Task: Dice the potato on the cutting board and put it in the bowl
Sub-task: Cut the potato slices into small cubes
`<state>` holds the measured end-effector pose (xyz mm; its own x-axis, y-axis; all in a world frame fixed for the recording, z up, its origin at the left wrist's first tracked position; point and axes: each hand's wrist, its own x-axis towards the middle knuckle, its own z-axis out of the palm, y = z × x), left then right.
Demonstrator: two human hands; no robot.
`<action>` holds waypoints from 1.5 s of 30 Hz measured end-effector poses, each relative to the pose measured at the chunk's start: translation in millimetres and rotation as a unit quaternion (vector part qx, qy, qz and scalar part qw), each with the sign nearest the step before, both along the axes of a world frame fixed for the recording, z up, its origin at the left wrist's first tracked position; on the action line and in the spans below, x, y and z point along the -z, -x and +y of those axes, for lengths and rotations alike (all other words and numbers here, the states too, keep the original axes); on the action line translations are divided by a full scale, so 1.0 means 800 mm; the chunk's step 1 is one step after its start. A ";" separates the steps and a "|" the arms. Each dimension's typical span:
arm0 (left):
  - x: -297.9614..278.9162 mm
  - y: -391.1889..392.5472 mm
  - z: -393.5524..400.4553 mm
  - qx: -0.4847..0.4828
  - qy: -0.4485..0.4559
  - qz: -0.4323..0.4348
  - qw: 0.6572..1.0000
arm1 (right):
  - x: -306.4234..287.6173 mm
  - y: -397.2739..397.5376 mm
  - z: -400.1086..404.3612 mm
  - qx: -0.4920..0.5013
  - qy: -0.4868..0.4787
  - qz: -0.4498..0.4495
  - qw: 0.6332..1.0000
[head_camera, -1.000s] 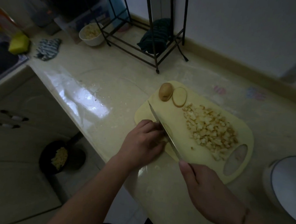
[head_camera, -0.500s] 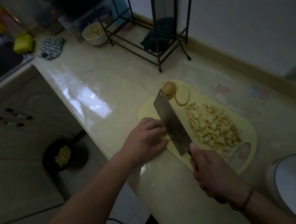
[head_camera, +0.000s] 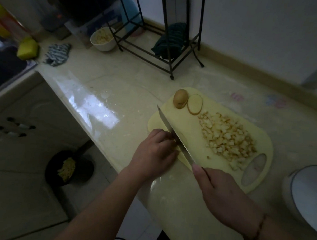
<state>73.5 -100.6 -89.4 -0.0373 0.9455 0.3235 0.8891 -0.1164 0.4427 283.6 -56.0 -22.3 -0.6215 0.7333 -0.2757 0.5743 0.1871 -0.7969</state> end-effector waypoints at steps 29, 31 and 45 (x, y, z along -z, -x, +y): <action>0.004 0.004 0.001 -0.013 -0.004 -0.039 0.999 | -0.001 0.002 0.012 0.025 0.077 -0.028 0.996; 0.004 0.004 -0.002 -0.015 -0.015 -0.033 0.999 | -0.003 -0.002 0.004 0.010 0.025 -0.030 0.999; 0.001 0.006 -0.006 -0.003 -0.004 -0.010 1.000 | -0.001 -0.014 -0.022 0.000 -0.007 -0.025 1.000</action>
<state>68.4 -105.8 -90.5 -0.0500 0.9425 0.3305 0.8810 -0.1143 0.4591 295.0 -73.3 -21.3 -0.6067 0.7379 -0.2956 0.6134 0.1981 -0.7645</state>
